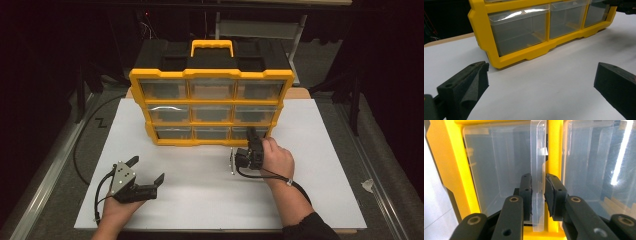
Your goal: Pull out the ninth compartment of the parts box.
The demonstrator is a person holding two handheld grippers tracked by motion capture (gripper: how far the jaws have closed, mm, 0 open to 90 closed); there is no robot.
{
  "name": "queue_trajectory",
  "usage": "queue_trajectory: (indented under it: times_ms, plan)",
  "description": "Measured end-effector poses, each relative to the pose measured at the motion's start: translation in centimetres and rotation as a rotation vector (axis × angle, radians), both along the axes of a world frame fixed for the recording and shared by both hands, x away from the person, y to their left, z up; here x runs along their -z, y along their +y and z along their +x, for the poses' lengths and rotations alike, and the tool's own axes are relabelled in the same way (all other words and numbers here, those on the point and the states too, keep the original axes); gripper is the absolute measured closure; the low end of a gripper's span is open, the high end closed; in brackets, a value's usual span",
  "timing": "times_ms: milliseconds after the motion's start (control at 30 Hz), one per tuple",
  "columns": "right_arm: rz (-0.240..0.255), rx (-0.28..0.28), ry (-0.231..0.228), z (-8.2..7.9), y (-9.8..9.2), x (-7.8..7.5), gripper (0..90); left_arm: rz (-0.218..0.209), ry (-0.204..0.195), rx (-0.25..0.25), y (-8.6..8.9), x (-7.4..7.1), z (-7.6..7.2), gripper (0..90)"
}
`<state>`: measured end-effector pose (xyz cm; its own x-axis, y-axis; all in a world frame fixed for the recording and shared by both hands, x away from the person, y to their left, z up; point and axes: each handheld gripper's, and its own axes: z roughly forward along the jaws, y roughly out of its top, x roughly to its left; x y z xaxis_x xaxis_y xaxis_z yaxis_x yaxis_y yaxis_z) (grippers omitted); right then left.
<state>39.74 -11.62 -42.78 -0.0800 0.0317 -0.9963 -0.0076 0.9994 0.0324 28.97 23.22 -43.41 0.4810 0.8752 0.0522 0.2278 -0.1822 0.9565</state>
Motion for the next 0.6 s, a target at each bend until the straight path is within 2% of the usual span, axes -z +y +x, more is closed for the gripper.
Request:
queue_trajectory:
  times_ms: [67, 133, 167, 200, 233, 300, 367, 400, 467, 600]
  plan:
    - [0.013, -0.010, -0.003, 0.08, -0.02, 0.00, 78.9, -0.001, 0.000, -0.002, 0.04, 0.00, 0.01, 0.2]
    - [0.003, -0.003, 0.007, -0.02, 0.02, -0.31, 79.1, -0.001, 0.000, -0.003, 0.07, -0.01, 0.01, 0.2]
    - [0.034, -0.005, 0.011, 0.01, -0.05, -0.20, 79.2, -0.002, -0.001, -0.003, 0.08, -0.02, 0.00, 0.2]
    - [0.023, 0.006, 0.020, -0.14, -0.01, -0.45, 79.2, -0.002, -0.002, -0.003, 0.10, -0.02, 0.00, 0.1]
    - [0.011, -0.009, 0.003, -0.13, -0.03, -0.59, 79.6, -0.002, -0.001, -0.003, 0.11, -0.02, 0.01, 0.2]
    - [0.027, -0.004, 0.009, -0.24, -0.08, -0.46, 80.1, -0.001, 0.000, -0.004, 0.15, -0.01, 0.02, 0.2]
    - [0.020, 0.001, 0.009, -0.39, -0.06, -0.48, 80.0, -0.005, -0.001, -0.005, 0.19, -0.03, 0.00, 0.2]
    - [0.018, -0.016, -0.003, -0.30, -0.10, -0.49, 80.0, -0.006, -0.002, -0.005, 0.21, -0.03, 0.00, 0.1]
    - [0.016, 0.004, 0.014, -0.51, -0.07, -0.54, 81.0, -0.007, -0.002, -0.007, 0.25, -0.04, -0.01, 0.2]
    - [0.011, -0.012, 0.017, -0.49, -0.12, -0.62, 82.1, -0.008, -0.003, -0.009, 0.33, -0.07, -0.04, 0.2]
